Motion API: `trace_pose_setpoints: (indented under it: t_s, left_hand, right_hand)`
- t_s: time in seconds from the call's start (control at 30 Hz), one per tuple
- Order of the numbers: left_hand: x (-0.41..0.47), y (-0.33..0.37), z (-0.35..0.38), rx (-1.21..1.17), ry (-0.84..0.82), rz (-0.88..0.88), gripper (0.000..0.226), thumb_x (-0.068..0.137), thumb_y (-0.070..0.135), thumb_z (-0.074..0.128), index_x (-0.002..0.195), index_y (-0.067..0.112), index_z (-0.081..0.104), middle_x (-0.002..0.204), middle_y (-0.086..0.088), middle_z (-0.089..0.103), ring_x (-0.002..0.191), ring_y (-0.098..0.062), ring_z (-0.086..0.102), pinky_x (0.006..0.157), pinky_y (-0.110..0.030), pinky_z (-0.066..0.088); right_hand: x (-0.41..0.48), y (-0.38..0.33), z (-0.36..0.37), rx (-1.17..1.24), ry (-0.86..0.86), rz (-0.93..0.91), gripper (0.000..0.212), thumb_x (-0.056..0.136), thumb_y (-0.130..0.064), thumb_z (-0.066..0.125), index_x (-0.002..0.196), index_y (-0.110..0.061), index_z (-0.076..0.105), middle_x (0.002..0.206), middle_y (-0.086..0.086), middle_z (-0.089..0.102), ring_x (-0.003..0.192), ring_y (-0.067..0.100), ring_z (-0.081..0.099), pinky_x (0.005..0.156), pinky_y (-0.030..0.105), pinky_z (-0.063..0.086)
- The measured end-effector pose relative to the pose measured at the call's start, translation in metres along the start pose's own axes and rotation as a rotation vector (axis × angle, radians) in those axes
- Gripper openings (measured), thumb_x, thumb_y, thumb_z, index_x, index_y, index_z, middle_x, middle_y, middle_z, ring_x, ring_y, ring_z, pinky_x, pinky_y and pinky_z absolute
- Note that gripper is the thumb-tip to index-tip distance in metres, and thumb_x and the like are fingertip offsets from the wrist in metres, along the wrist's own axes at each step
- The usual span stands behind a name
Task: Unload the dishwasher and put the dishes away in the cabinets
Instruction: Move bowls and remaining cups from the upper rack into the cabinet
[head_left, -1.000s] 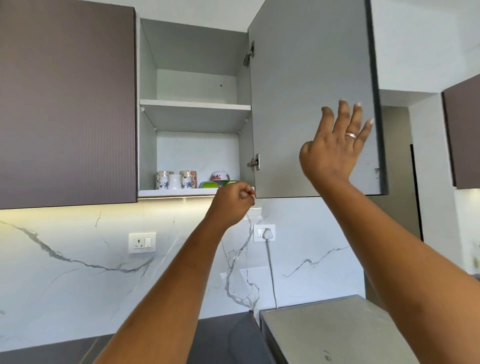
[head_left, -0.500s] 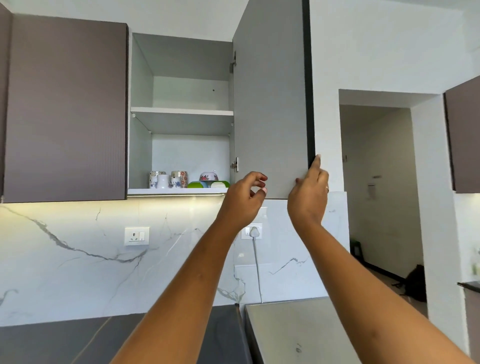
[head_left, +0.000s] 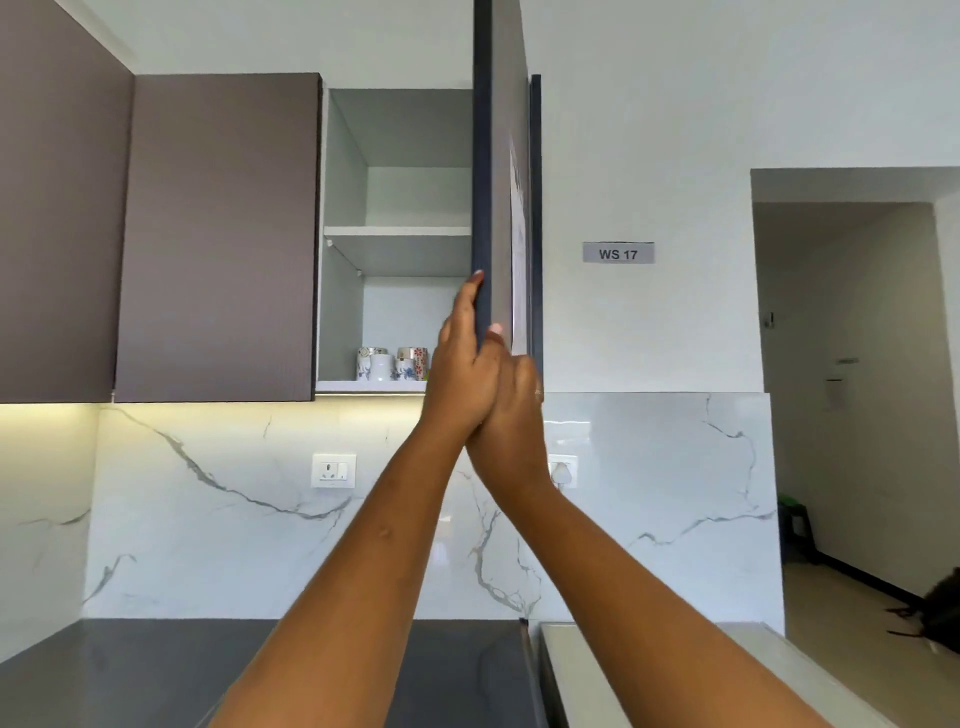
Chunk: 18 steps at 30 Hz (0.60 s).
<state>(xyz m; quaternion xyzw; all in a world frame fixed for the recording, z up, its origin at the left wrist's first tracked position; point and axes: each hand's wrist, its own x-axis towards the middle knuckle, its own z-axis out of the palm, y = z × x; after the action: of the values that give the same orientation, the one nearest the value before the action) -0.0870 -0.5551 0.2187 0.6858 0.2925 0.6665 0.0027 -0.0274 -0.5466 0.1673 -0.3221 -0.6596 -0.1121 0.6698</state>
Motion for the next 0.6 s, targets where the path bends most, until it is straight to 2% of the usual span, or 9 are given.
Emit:
trace_pose_setpoints:
  t_s: [0.07,0.13,0.17,0.2,0.27,0.33,0.4,0.5,0.6]
  left_hand:
    - [0.003,-0.018,-0.016,0.064,0.054,-0.002,0.053,0.101,0.028,0.034,0.147,0.042,0.012,0.151,0.002,0.034,0.116,-0.01,0.049,0.087,-0.022,0.038]
    - [0.005,-0.036,-0.03,0.152,0.102,-0.016,0.057,0.1,0.028,0.035,0.147,0.042,0.006,0.149,0.0,0.038,0.109,-0.008,0.051,0.086,-0.023,0.044]
    - [0.007,-0.05,-0.039,0.204,0.132,-0.029,0.06,0.1,0.027,0.037,0.148,0.041,0.004,0.146,-0.003,0.042,0.107,-0.01,0.054,0.087,-0.026,0.048]
    - [0.009,-0.063,-0.047,0.241,0.166,-0.045,0.062,0.099,0.026,0.038,0.148,0.04,0.002,0.142,-0.006,0.045,0.106,-0.014,0.058,0.086,-0.028,0.05]
    - [0.017,-0.09,-0.067,0.273,0.216,-0.091,0.061,0.1,0.027,0.037,0.149,0.038,0.002,0.138,-0.009,0.048,0.106,-0.021,0.06,0.082,-0.027,0.049]
    - [0.025,-0.117,-0.087,0.29,0.235,-0.134,0.059,0.101,0.026,0.035,0.15,0.034,0.003,0.145,-0.008,0.042,0.114,-0.024,0.056,0.082,-0.023,0.042]
    - [0.033,-0.142,-0.105,0.29,0.226,-0.143,0.058,0.101,0.024,0.033,0.15,0.031,0.003,0.15,-0.004,0.035,0.124,-0.026,0.05,0.085,-0.022,0.038]
    - [0.048,-0.183,-0.124,0.262,0.213,-0.154,0.057,0.101,0.022,0.033,0.15,0.029,0.003,0.154,-0.001,0.027,0.132,-0.025,0.043,0.099,-0.031,0.04]
    - [0.066,-0.229,-0.138,0.231,0.205,-0.146,0.056,0.101,0.022,0.032,0.15,0.027,0.005,0.155,-0.001,0.026,0.135,-0.026,0.04,0.105,-0.034,0.036]
  right_hand:
    - [-0.003,0.002,0.025,0.091,-0.086,-0.007,0.015,0.099,-0.024,0.048,0.112,-0.028,0.04,0.096,-0.025,0.044,0.088,-0.013,0.052,0.059,0.0,0.041]
    - [-0.007,0.006,0.047,0.072,-0.169,0.035,0.028,0.1,-0.025,0.046,0.128,-0.023,0.041,0.116,-0.01,0.05,0.092,-0.002,0.054,0.064,-0.004,0.038]
    - [-0.01,0.01,0.062,0.027,-0.216,0.033,0.038,0.099,-0.022,0.046,0.136,-0.02,0.037,0.128,-0.004,0.048,0.1,0.002,0.054,0.072,-0.003,0.038]
    - [-0.014,0.013,0.075,-0.035,-0.255,-0.003,0.048,0.098,-0.017,0.049,0.143,-0.018,0.031,0.139,0.0,0.042,0.112,0.008,0.052,0.082,0.002,0.038]
    - [-0.02,0.018,0.106,-0.185,-0.299,-0.142,0.069,0.092,-0.002,0.054,0.151,-0.013,0.019,0.153,0.007,0.028,0.136,0.02,0.037,0.101,0.021,0.04]
    - [-0.02,0.022,0.136,-0.253,-0.323,-0.206,0.079,0.086,0.007,0.055,0.151,-0.013,0.014,0.157,0.01,0.02,0.143,0.028,0.025,0.109,0.035,0.036]
    - [-0.015,0.031,0.166,-0.327,-0.345,-0.199,0.086,0.083,0.007,0.055,0.152,-0.018,0.011,0.158,0.009,0.016,0.145,0.031,0.019,0.113,0.041,0.03]
    - [-0.004,0.057,0.211,-0.515,-0.358,-0.185,0.096,0.079,0.004,0.058,0.152,-0.025,0.003,0.16,0.006,0.009,0.147,0.03,0.012,0.114,0.049,0.022]
    - [0.01,0.084,0.246,-0.63,-0.268,-0.183,0.111,0.07,0.01,0.062,0.15,-0.035,0.0,0.159,0.005,0.015,0.145,0.031,0.018,0.111,0.055,0.022]
